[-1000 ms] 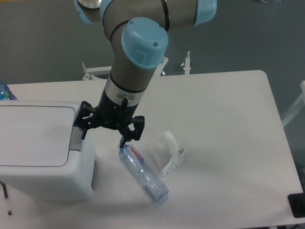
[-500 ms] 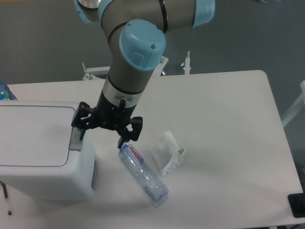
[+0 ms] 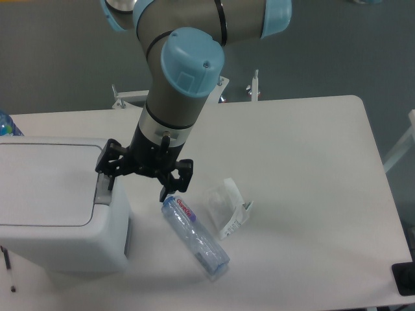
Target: Open the trash can
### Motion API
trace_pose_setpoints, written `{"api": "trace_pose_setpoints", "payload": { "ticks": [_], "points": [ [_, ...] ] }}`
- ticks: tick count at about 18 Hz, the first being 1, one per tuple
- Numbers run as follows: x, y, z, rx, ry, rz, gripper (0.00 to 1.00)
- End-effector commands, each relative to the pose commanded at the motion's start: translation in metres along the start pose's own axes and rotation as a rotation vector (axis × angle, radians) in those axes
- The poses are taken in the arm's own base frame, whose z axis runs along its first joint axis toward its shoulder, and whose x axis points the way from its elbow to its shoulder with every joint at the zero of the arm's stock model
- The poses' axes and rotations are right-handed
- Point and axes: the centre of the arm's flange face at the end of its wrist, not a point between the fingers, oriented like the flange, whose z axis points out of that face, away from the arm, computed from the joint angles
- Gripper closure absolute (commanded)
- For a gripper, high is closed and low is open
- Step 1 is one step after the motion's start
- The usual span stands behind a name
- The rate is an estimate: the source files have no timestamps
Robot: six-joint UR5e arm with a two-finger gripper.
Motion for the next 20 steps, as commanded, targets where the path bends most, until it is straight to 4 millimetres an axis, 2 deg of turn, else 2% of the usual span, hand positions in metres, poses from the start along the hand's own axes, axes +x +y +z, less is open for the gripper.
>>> {"api": "trace_pose_setpoints", "payload": {
  "ticks": [6, 13, 16, 20],
  "points": [
    [0.001, 0.000, -0.002, 0.004, -0.001, 0.002, 0.00],
    [-0.002, -0.002, -0.015, 0.029, -0.012, 0.010, 0.00],
    [-0.021, -0.002, -0.027, 0.050, -0.025, -0.003, 0.00],
    [-0.057, 0.002, -0.038, 0.063, -0.040, 0.009, 0.00]
  ]
}}
